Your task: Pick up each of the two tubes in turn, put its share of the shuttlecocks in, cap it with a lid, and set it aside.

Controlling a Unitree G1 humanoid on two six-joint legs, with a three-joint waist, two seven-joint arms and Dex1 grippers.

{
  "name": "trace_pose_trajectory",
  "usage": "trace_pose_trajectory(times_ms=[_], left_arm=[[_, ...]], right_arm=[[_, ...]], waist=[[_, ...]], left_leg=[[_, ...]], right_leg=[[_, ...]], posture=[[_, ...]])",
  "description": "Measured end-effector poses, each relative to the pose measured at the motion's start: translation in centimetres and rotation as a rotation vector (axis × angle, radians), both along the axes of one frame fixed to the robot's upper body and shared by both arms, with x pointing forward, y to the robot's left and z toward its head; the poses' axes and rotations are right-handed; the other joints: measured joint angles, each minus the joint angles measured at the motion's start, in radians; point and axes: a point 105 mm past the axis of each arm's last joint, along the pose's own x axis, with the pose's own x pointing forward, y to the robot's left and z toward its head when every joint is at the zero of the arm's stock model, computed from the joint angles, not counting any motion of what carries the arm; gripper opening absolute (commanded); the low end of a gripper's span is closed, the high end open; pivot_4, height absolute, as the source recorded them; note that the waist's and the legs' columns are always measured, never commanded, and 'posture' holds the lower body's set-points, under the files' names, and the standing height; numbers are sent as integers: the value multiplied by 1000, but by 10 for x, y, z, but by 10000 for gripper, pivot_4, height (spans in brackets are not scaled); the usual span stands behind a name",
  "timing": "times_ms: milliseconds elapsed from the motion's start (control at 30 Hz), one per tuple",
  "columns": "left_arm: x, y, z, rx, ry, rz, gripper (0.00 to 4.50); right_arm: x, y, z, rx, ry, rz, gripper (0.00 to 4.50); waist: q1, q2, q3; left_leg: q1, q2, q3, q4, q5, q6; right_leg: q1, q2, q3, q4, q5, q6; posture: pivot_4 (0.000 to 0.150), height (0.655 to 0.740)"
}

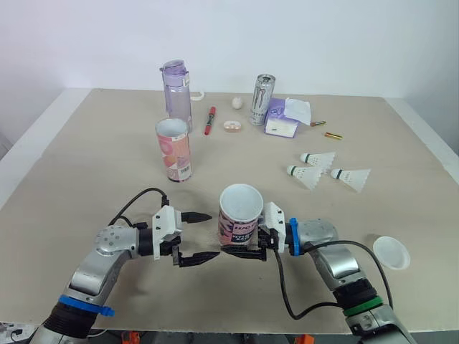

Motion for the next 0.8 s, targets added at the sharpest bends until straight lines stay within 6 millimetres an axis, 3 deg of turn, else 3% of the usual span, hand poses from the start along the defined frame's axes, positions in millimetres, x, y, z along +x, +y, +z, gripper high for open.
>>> trace_pose_trajectory(times_ms=[33,467,633,800], left_arm=[[0,0,0,1,0,0,45000],[0,0,0,4,-5,-2,45000],[0,-1,0,2,-12,-4,45000],[1,-3,2,-7,-18,-5,45000]], right_arm=[[0,0,0,0,0,0,29133],[0,0,2,-2,-4,-3,29133],[-1,-9,11,17,-1,-60,29133],[4,-70,48,157,16,-393,29133]], waist=[[0,0,0],[0,0,0],[0,0,0],[3,0,0]], left_leg=[[0,0,0,0,0,0],[1,1,0,0,0,0],[1,0,0,0,0,0],[-1,-1,0,1,0,-1]], right_leg=[[0,0,0,0,0,0],[1,1,0,0,0,0],[1,1,0,1,0,0],[1,-1,1,1,0,0]], posture=[[1500,7400],[1500,7400],[1500,7400],[1500,7400]])
